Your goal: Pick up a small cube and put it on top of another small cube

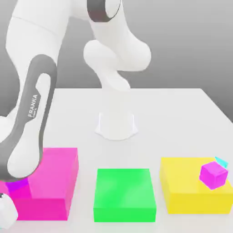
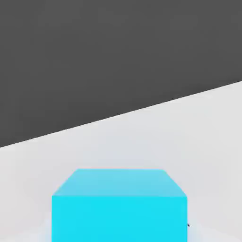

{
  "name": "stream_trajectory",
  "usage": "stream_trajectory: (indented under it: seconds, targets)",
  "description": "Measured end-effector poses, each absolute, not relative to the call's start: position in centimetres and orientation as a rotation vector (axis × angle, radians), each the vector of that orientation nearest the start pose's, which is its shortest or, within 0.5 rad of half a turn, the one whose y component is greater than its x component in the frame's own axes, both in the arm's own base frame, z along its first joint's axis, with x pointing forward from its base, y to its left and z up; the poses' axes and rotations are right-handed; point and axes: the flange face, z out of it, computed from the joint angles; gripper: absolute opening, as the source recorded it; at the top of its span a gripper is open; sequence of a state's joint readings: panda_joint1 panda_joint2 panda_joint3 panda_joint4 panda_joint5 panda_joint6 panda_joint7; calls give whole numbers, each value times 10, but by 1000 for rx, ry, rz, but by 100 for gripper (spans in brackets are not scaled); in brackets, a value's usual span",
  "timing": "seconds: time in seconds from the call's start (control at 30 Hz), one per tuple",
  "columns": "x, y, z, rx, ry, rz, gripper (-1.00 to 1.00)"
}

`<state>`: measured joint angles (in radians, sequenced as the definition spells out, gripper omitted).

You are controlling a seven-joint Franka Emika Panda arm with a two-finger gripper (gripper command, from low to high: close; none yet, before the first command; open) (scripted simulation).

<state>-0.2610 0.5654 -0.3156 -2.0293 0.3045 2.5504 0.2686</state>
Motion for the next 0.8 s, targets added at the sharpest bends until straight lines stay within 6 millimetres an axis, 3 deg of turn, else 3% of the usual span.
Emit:
stream_trajectory:
  seconds: [0.13,0.3,0.53,0.63,0.7,0.73,0.77,0.8]
  targets:
    - [509,-312,208,-2842,1395,36,-100]
    - [499,-286,264,-2871,1396,40,-100]
    - [438,-279,316,-2658,1725,9,-100]
    - [407,-281,324,-2517,1880,2,-100]
    - [397,-289,303,-2473,1929,1,-100]
    - [404,-278,289,-2496,1900,1,-100]
    - [406,-273,275,-2506,1888,1,100]
    - [406,-272,275,-2507,1887,1,100]
